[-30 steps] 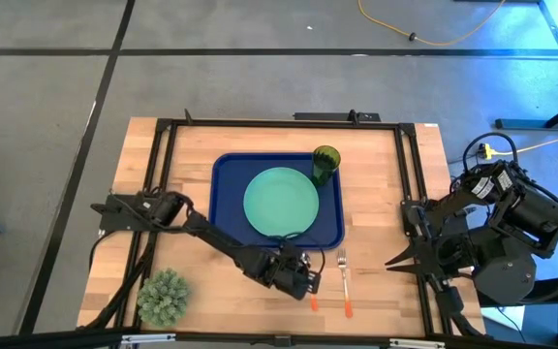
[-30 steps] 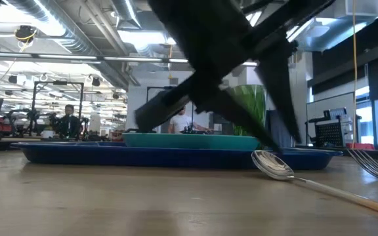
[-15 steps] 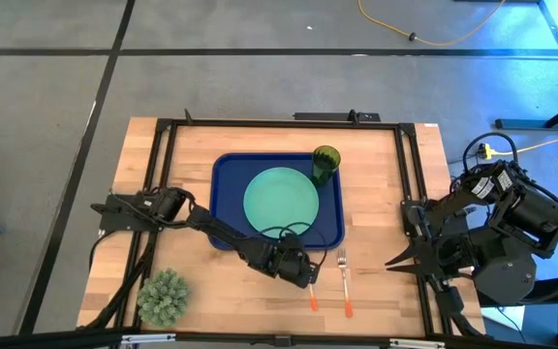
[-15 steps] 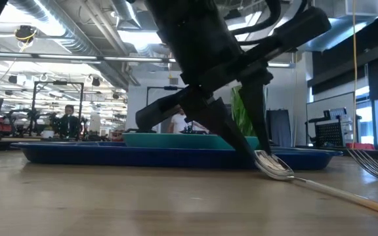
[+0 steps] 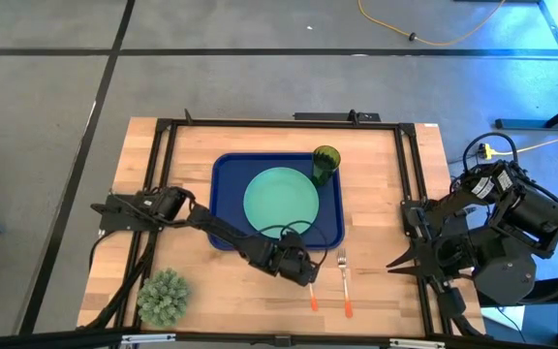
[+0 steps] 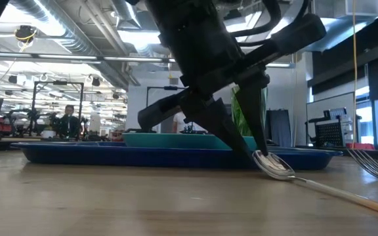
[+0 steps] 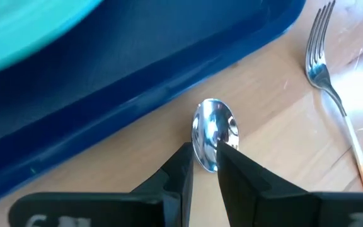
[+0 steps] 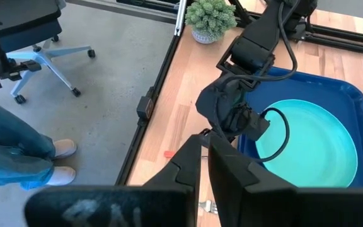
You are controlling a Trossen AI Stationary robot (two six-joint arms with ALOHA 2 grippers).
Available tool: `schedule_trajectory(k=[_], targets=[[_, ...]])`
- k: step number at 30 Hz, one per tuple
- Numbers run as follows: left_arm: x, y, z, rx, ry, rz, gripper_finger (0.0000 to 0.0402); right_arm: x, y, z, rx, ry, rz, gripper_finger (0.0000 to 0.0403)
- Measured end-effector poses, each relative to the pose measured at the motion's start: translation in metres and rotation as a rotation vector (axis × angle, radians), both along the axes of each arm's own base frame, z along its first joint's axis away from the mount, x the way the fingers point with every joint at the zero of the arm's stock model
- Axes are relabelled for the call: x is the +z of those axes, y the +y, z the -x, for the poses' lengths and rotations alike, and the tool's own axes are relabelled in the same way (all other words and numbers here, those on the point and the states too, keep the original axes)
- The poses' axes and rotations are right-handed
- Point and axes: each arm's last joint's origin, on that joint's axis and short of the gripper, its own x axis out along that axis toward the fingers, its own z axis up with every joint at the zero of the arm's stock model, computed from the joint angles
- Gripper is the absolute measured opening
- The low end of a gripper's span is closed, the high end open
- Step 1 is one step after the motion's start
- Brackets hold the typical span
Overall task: Pick and place plate/cup/fork/spoon on tray
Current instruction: Put the orange spoon to the blue serving tray to the left side of the green plate
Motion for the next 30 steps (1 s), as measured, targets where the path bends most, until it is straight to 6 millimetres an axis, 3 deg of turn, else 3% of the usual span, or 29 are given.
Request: schedule_trajectory(k=[30], targets=[[-0.004,0.014,-0.005,-0.050,0.026,-0.031,0.0063,0.000,0.000,0.000,0.001,-0.001,0.001,0.0034]])
